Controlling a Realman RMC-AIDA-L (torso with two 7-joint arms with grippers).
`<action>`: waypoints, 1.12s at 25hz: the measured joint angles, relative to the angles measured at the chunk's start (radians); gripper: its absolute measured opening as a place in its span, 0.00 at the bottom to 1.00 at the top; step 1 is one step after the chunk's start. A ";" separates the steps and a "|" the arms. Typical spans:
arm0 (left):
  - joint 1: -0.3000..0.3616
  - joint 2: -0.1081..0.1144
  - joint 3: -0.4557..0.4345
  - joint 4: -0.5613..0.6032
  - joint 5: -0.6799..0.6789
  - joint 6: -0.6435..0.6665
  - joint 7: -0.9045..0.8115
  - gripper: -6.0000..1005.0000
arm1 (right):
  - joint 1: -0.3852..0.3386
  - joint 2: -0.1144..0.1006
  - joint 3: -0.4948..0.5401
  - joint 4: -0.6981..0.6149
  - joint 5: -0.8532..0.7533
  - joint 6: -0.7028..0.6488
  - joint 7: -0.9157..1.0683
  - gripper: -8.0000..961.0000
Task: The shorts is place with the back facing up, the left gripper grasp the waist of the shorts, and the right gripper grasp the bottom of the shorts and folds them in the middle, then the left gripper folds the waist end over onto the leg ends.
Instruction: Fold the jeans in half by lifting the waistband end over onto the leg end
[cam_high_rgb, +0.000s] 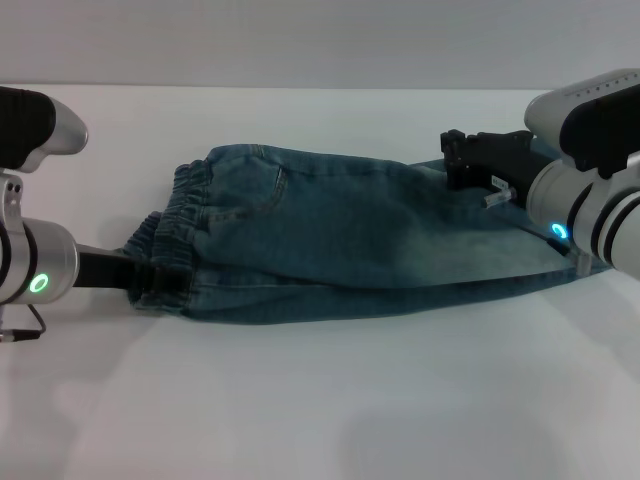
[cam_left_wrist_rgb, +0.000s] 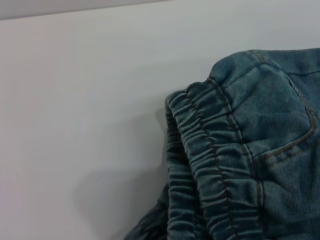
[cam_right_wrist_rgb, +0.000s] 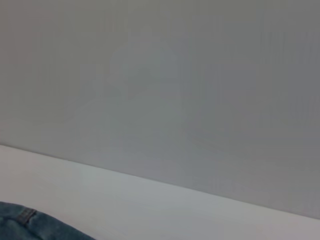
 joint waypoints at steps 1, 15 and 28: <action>-0.012 0.000 -0.003 0.018 0.001 0.002 0.000 0.82 | 0.001 0.000 0.000 0.001 0.000 0.002 0.000 0.01; -0.019 0.001 -0.005 0.017 0.051 0.029 0.000 0.81 | 0.007 0.000 0.004 0.009 0.000 0.021 0.000 0.01; -0.036 0.002 0.004 0.034 0.044 0.006 0.006 0.80 | 0.007 0.000 0.001 0.010 0.001 0.022 0.000 0.01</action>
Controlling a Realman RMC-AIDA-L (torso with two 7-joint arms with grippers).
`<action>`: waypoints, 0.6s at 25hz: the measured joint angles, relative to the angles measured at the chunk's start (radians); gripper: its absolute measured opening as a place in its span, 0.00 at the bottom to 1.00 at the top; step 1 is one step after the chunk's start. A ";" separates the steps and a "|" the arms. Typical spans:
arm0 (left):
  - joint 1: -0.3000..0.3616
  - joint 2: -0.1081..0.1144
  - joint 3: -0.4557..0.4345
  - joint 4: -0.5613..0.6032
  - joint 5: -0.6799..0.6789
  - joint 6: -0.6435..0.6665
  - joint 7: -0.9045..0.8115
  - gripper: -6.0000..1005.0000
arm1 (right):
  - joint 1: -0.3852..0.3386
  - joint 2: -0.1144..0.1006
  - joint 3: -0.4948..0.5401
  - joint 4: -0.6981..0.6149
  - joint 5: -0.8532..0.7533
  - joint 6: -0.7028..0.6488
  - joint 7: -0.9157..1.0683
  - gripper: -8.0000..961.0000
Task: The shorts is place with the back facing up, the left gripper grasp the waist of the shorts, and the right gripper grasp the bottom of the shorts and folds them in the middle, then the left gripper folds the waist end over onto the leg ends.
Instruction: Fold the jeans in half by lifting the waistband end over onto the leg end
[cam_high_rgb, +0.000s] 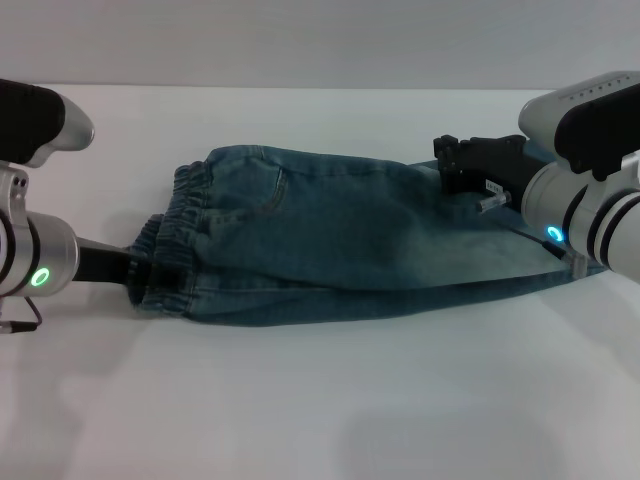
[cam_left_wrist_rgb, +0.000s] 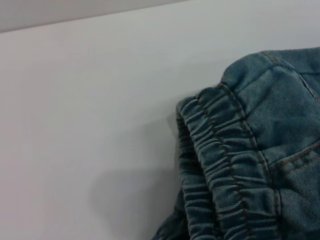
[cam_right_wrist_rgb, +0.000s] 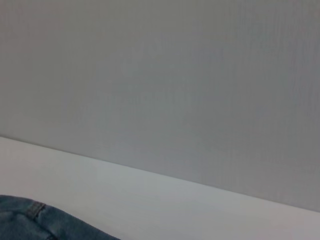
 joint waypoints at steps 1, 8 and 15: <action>-0.002 0.000 0.000 -0.002 0.000 -0.008 0.000 0.80 | 0.000 0.000 0.000 0.000 0.000 0.000 0.000 0.01; -0.008 0.001 -0.003 0.009 -0.001 -0.014 0.002 0.79 | 0.001 0.000 0.007 0.001 0.002 0.021 0.000 0.01; -0.013 0.001 0.000 0.028 -0.002 -0.019 0.003 0.79 | 0.002 0.000 0.008 0.000 0.002 0.027 0.000 0.01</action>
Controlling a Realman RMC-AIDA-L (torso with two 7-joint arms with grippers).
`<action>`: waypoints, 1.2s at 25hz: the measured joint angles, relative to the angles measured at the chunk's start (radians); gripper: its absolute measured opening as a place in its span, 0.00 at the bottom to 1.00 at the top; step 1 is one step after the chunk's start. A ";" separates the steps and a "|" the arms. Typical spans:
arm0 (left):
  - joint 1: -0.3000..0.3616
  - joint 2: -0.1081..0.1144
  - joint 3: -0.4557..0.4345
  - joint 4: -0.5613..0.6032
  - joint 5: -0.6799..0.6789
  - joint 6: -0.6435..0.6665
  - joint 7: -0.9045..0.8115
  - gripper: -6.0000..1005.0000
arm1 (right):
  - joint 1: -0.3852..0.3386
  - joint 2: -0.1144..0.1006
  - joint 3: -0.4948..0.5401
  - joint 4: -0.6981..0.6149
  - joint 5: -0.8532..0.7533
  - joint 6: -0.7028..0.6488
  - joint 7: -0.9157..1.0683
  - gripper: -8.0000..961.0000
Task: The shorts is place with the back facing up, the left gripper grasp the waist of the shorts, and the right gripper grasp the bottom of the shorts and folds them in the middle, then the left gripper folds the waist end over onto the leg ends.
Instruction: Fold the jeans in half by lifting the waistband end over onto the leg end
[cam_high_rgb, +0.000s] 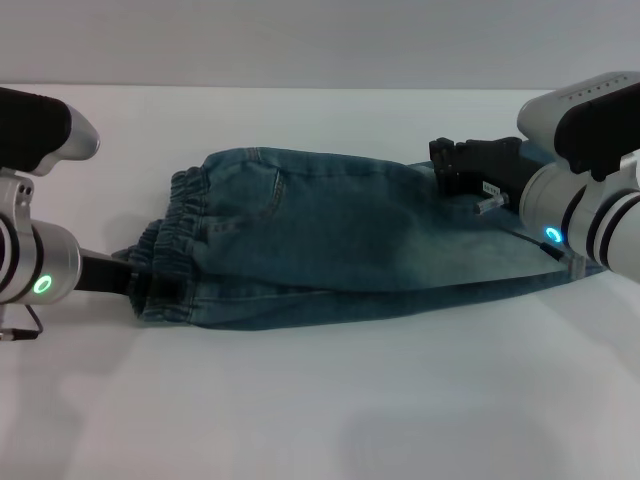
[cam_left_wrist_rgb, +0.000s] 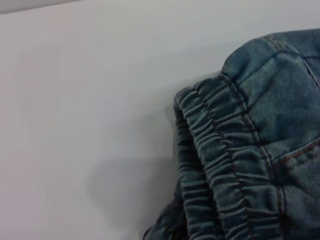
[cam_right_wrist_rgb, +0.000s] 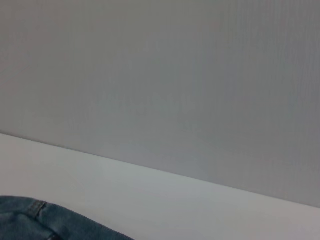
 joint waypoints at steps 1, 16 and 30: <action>0.000 0.000 0.000 0.001 0.000 -0.002 0.000 0.79 | 0.000 0.000 0.000 0.000 0.000 0.000 0.000 0.01; -0.016 0.001 0.021 0.010 -0.004 -0.004 0.003 0.78 | -0.003 0.001 0.000 -0.009 0.002 0.010 0.000 0.01; -0.004 0.000 0.024 -0.030 -0.003 -0.015 0.003 0.12 | -0.011 0.003 0.001 -0.014 0.003 0.023 0.004 0.01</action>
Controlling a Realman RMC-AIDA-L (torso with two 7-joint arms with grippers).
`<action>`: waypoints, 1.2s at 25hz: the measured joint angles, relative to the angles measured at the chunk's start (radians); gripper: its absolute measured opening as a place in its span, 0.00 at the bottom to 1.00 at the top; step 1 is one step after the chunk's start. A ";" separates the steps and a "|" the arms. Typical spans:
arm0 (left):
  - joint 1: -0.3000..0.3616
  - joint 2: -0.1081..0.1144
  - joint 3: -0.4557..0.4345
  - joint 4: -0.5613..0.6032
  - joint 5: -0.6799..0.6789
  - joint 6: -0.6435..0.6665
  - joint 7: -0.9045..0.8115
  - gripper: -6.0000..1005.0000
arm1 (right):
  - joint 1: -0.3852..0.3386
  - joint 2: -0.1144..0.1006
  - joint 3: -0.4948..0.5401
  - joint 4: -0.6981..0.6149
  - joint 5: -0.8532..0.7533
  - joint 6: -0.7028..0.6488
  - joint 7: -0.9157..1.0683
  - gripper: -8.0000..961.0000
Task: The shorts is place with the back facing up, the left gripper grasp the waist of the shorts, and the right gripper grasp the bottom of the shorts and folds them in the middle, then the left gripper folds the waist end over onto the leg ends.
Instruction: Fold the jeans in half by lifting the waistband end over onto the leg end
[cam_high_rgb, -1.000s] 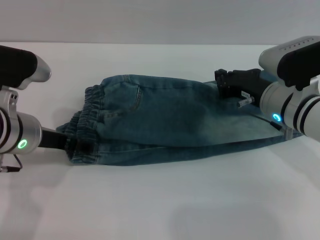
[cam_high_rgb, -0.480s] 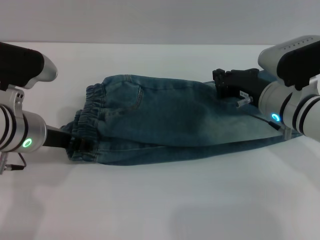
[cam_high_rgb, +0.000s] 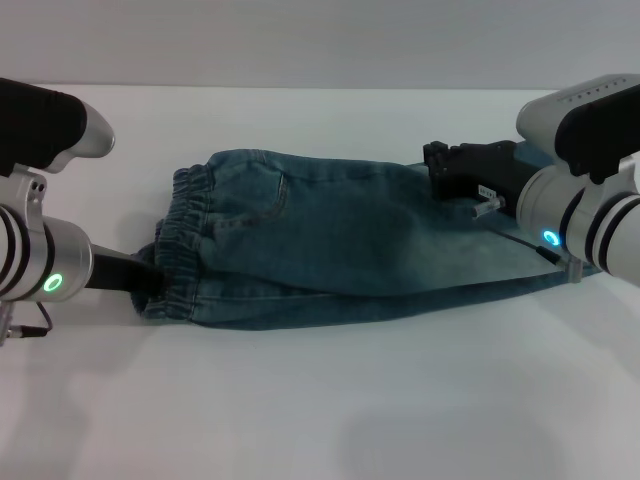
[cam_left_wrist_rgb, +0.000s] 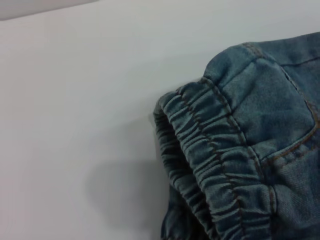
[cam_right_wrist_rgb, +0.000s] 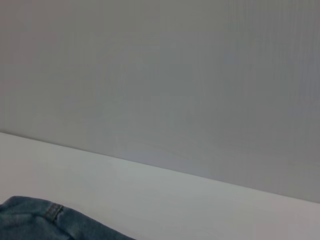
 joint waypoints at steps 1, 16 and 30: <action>0.000 0.000 0.000 0.000 0.000 0.000 0.000 0.12 | -0.001 0.000 0.000 -0.001 0.000 0.000 0.000 0.01; 0.033 -0.001 0.002 -0.181 -0.022 0.000 -0.001 0.08 | -0.014 0.001 0.000 -0.018 -0.002 0.000 -0.002 0.01; 0.037 0.001 0.004 -0.366 -0.093 0.077 0.018 0.04 | 0.013 0.003 -0.046 -0.010 0.015 0.012 0.003 0.01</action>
